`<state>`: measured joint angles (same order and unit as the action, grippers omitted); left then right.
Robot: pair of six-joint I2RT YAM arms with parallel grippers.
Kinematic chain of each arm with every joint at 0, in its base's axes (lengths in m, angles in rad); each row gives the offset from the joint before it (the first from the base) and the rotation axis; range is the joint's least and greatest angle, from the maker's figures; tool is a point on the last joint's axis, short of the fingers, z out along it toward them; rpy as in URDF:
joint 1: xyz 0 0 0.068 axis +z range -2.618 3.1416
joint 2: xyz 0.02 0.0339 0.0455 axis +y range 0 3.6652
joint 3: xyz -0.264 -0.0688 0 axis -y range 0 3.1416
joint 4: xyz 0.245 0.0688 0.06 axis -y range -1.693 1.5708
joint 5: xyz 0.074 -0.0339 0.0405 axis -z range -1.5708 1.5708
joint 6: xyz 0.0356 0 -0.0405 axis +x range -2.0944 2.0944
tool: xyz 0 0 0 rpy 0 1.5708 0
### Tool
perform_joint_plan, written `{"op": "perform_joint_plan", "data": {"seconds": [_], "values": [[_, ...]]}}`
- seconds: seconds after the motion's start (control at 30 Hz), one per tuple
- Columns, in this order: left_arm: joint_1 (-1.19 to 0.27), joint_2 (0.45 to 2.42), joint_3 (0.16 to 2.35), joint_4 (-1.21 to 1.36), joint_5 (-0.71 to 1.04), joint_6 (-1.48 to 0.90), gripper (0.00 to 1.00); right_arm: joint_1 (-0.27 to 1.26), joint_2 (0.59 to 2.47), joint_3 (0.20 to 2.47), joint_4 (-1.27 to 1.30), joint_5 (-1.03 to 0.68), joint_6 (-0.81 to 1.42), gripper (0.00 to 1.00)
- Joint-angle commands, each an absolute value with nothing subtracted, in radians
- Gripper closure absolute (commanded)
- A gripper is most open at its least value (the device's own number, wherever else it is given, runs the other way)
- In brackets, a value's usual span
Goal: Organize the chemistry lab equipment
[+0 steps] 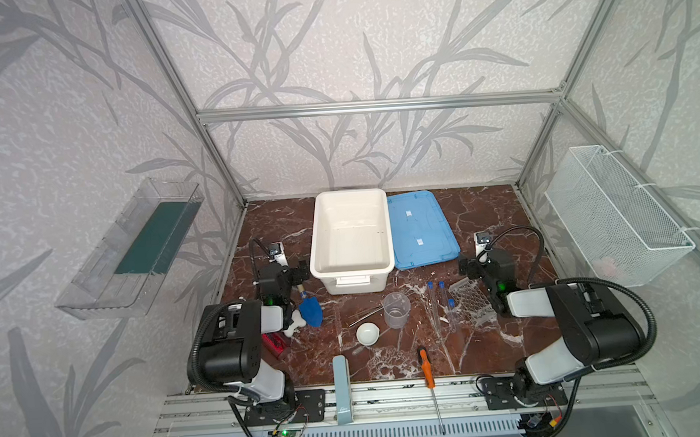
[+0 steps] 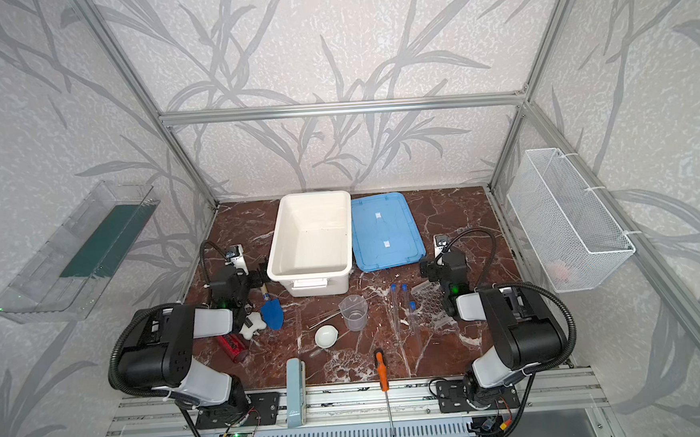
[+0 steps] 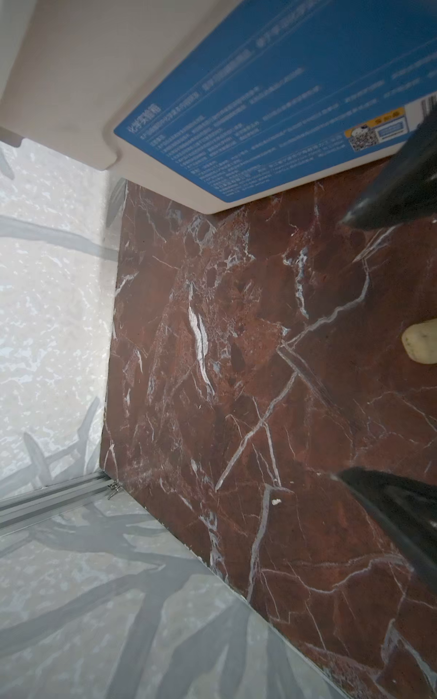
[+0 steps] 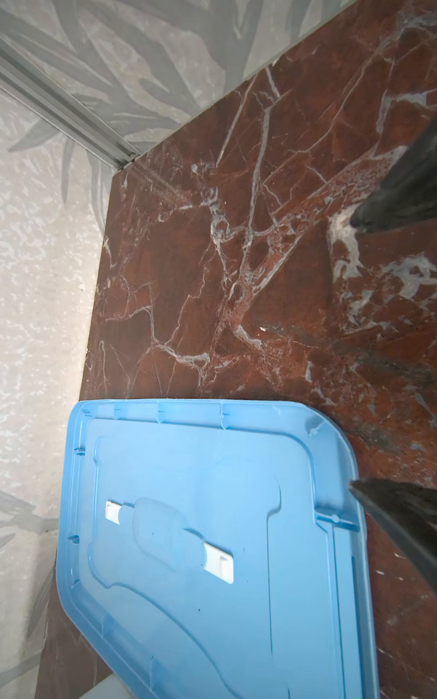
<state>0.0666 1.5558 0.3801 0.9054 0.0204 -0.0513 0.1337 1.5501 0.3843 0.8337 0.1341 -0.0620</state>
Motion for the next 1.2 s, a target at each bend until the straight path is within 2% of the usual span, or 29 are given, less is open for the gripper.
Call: {"op": "perform_joint_plan", "data": {"seconds": [0.0, 1.17], "values": [[0.067, 1.56, 0.377, 0.932, 0.014, -0.034, 0.01, 0.135, 1.549, 0.397, 0.871, 0.15, -0.071, 0.01], [0.067, 1.56, 0.378, 0.933, 0.012, -0.034, 0.01, 0.127, 1.549, 0.4, 0.863, 0.131, -0.067, 0.01]]}}
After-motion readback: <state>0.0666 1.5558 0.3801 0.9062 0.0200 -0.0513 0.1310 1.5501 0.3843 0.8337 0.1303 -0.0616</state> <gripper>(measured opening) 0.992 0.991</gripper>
